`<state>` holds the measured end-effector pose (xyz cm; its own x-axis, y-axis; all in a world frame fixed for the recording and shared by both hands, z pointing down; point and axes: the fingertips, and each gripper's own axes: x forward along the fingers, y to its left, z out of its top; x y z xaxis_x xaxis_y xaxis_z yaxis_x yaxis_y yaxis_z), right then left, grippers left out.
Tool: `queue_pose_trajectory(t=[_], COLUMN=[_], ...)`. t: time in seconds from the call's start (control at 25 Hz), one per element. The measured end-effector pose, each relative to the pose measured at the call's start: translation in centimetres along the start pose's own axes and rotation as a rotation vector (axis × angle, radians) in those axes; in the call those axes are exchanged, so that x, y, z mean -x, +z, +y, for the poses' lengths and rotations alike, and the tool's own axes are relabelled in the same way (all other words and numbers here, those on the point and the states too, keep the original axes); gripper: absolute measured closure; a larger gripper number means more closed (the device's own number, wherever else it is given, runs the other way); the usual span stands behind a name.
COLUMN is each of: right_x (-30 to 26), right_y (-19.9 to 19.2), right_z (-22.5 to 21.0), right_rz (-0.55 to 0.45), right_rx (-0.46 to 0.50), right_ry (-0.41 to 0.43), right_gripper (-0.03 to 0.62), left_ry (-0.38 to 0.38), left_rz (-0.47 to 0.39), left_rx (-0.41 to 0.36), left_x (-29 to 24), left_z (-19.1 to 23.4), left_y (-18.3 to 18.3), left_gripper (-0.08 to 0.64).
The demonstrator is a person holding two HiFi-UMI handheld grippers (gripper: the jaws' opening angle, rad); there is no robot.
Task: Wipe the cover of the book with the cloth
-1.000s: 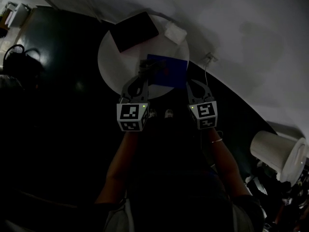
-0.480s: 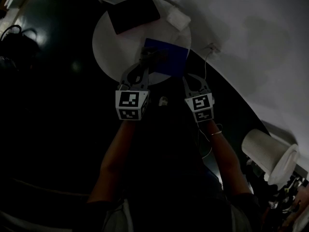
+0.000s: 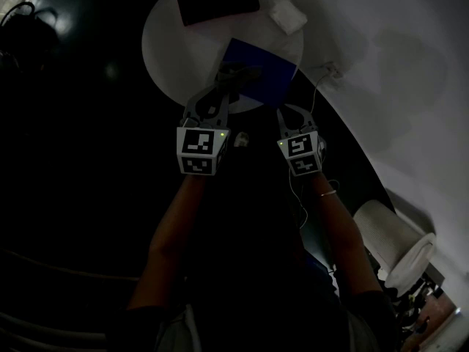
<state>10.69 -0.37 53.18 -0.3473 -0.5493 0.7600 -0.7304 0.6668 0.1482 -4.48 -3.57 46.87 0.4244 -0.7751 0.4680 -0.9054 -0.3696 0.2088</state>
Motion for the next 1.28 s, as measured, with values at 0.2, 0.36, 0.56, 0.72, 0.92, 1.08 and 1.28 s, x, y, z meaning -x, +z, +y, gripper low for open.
queue_pose_trajectory(t=[0.2, 0.36, 0.56, 0.72, 0.92, 1.08, 1.28], right_x=[-1.4, -2.2, -2.9, -3.3, -4.0, -4.3, -4.6], right_y=[-1.0, -1.9, -3.1, -3.4, -3.7, -4.0, -4.0], right_z=[0.7, 0.8, 1.2, 1.5, 1.5, 1.3, 1.1], right_rz=[0.066, 0.114, 0.172, 0.194, 0.218, 0.241, 0.251], right_rx=[0.093, 0.166, 0.236, 0.271, 0.304, 0.362, 0.457], right_ry=[0.036, 0.044, 0.053, 0.058, 0.078, 0.072, 0.05], right_gripper=[0.561, 0.561, 0.56, 0.56, 0.482, 0.474, 0.474], left_ry=[0.018, 0.025, 0.027, 0.028, 0.031, 0.032, 0.039], left_rz=[-0.006, 0.006, 0.01, 0.019, 0.022, 0.022, 0.02], left_rx=[0.024, 0.046, 0.07, 0.073, 0.084, 0.092, 0.101], left_x=[-0.3, -0.6, -0.8, -1.0, -1.4, -1.7, -1.8], left_z=[0.6, 0.8, 1.0, 1.2, 1.3, 1.4, 1.5], left_y=[-0.3, -0.8, -1.3, -1.6, -1.7, -1.7, -1.9], left_gripper=[0.526, 0.526, 0.526, 0.526, 0.526, 0.526, 0.526])
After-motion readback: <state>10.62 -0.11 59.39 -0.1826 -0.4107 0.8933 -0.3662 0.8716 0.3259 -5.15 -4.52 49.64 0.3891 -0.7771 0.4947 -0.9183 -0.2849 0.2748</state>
